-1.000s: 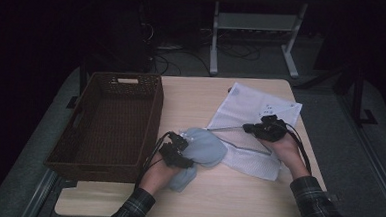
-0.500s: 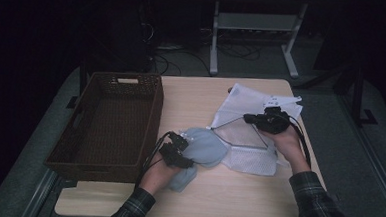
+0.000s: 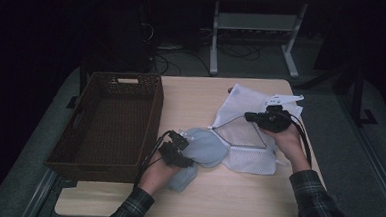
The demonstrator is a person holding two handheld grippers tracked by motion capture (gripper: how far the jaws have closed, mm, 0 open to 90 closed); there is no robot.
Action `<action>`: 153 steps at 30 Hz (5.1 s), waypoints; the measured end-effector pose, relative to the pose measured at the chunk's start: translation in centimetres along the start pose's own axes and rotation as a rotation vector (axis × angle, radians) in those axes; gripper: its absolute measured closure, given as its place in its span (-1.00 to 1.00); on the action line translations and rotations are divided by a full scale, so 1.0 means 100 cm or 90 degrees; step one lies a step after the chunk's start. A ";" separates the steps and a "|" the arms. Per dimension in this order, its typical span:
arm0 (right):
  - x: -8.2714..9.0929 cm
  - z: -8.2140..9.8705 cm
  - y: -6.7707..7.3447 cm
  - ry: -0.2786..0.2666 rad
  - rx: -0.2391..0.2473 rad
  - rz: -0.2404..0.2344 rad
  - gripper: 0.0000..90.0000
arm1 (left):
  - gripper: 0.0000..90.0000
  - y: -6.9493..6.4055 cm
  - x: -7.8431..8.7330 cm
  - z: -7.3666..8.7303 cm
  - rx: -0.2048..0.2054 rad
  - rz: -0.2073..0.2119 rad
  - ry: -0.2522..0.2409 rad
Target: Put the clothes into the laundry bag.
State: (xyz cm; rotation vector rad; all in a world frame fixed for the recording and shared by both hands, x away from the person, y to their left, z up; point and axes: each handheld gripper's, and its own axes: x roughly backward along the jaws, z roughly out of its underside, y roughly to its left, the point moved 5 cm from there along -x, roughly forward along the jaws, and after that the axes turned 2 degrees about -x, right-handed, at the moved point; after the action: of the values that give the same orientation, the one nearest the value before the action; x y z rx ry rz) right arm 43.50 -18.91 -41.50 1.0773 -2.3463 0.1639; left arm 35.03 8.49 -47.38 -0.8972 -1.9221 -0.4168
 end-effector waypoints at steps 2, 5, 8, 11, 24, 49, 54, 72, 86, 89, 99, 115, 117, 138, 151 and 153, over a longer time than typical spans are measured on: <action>0.000 0.001 -0.001 0.002 0.001 0.000 0.97 | 0.36 -0.003 0.005 -0.002 -0.013 0.007 -0.008; 0.000 0.002 -0.001 0.005 0.004 -0.002 0.97 | 0.36 -0.009 0.012 -0.004 -0.031 0.020 -0.007; 0.000 0.004 -0.002 0.007 0.007 -0.004 0.97 | 0.36 -0.015 0.017 -0.006 -0.053 0.027 -0.011; 0.000 0.005 -0.002 0.008 0.008 -0.008 0.97 | 0.36 -0.021 0.021 -0.010 -0.071 0.041 -0.016; 0.003 0.007 0.000 0.007 0.008 -0.014 0.97 | 0.36 -0.048 0.035 -0.034 -0.141 0.074 -0.033; 0.021 0.011 0.017 0.001 0.026 -0.041 0.98 | 0.36 -0.075 0.007 -0.056 -0.207 0.109 -0.029; 0.025 0.012 0.023 0.006 0.033 -0.045 0.97 | 0.36 -0.071 0.001 -0.054 -0.207 0.097 -0.019; 0.021 0.011 0.039 0.016 0.058 -0.059 0.97 | 0.36 -0.031 0.000 -0.045 -0.127 0.025 -0.004; 0.011 0.005 0.052 0.015 0.062 -0.074 0.98 | 0.36 -0.033 0.002 -0.051 -0.127 0.012 -0.002; 0.011 0.004 0.052 0.011 0.061 -0.074 0.98 | 0.36 -0.035 0.003 -0.055 -0.129 0.012 -0.006; 0.014 -0.003 0.056 -0.003 0.051 -0.079 0.98 | 0.36 -0.039 0.000 -0.074 -0.126 -0.001 -0.011; 0.005 -0.008 0.067 -0.003 0.036 -0.090 0.98 | 0.37 -0.021 -0.014 -0.081 -0.087 -0.039 -0.008; 0.004 -0.009 0.068 -0.005 0.034 -0.090 0.98 | 0.36 -0.026 -0.014 -0.084 -0.087 -0.029 -0.016; 0.008 -0.009 0.065 -0.010 0.026 -0.081 0.98 | 0.35 -0.036 -0.041 -0.113 -0.018 -0.021 -0.068; 0.010 -0.007 0.057 -0.013 0.019 -0.068 0.98 | 0.22 -0.041 -0.061 -0.118 -0.009 -0.027 -0.080; 0.010 -0.006 0.056 -0.012 0.020 -0.067 0.98 | 0.15 -0.042 -0.062 -0.118 -0.009 -0.031 -0.084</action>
State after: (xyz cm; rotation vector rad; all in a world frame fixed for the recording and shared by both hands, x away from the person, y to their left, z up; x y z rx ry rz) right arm 39.08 -15.61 -39.79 1.2191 -2.3051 0.1526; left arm 41.01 -4.11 -46.54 -0.9082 -2.0668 -0.4080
